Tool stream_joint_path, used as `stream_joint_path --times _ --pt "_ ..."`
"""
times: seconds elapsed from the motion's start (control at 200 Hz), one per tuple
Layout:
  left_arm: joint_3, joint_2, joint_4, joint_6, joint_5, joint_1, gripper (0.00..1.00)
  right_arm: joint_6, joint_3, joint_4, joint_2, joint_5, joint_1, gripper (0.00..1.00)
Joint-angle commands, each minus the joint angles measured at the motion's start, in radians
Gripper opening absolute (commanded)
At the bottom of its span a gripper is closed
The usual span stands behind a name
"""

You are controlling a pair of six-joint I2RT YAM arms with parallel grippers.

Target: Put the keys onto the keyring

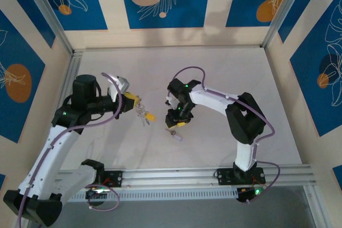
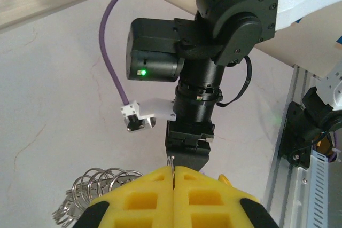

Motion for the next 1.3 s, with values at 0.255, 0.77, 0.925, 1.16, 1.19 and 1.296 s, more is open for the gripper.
stream_joint_path --times 0.255,0.77,0.925,1.16,1.19,1.296 --pt "-0.031 -0.061 0.068 -0.008 0.000 0.012 0.00 -0.081 0.196 -0.287 0.157 0.102 0.063 0.42" --pt "-0.039 -0.087 0.079 -0.006 -0.015 0.012 0.00 -0.106 0.272 -0.289 0.286 0.102 0.080 0.29" --pt "-0.036 -0.089 0.076 -0.005 -0.017 0.012 0.00 -0.114 0.265 -0.283 0.305 0.092 0.083 0.27" --pt "-0.039 -0.097 0.076 -0.001 -0.026 0.011 0.00 -0.129 0.275 -0.286 0.330 0.085 0.089 0.24" --pt "-0.038 -0.098 0.074 0.000 -0.027 0.013 0.00 -0.131 0.276 -0.286 0.333 0.084 0.089 0.23" --pt "-0.040 -0.102 0.072 0.002 -0.033 0.012 0.00 -0.135 0.282 -0.286 0.346 0.081 0.092 0.21"
